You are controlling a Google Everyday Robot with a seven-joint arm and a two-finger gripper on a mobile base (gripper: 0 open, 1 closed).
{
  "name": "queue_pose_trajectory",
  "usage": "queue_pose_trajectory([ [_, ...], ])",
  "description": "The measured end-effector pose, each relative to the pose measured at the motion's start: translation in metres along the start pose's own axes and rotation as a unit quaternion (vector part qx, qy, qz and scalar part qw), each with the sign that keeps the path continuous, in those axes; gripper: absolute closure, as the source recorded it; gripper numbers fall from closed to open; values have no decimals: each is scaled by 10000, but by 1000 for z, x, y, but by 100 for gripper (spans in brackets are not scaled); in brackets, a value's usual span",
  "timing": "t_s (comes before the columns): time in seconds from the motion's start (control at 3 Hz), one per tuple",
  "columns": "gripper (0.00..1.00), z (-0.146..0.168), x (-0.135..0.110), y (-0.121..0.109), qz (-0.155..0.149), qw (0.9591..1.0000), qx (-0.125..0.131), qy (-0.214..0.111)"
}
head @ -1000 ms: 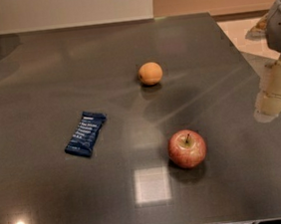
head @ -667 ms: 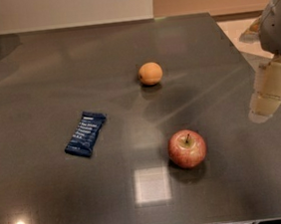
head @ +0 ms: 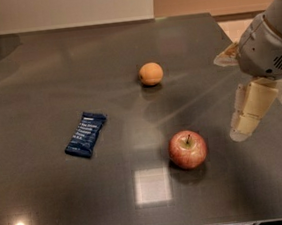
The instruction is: Move apple near rxbar blueberry
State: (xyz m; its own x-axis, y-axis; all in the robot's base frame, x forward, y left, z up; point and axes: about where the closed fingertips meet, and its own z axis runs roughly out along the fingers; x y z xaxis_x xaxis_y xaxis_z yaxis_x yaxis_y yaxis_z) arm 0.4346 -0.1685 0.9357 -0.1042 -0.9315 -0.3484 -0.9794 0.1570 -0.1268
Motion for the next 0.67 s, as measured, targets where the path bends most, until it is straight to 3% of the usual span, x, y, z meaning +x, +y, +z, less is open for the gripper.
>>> queue_pose_trajectory([
  [0.33, 0, 26, -13, 17, -271, 9989, -290, -258],
  [0.67, 0, 54, -20, 35, -537, 9969, -507, -257],
])
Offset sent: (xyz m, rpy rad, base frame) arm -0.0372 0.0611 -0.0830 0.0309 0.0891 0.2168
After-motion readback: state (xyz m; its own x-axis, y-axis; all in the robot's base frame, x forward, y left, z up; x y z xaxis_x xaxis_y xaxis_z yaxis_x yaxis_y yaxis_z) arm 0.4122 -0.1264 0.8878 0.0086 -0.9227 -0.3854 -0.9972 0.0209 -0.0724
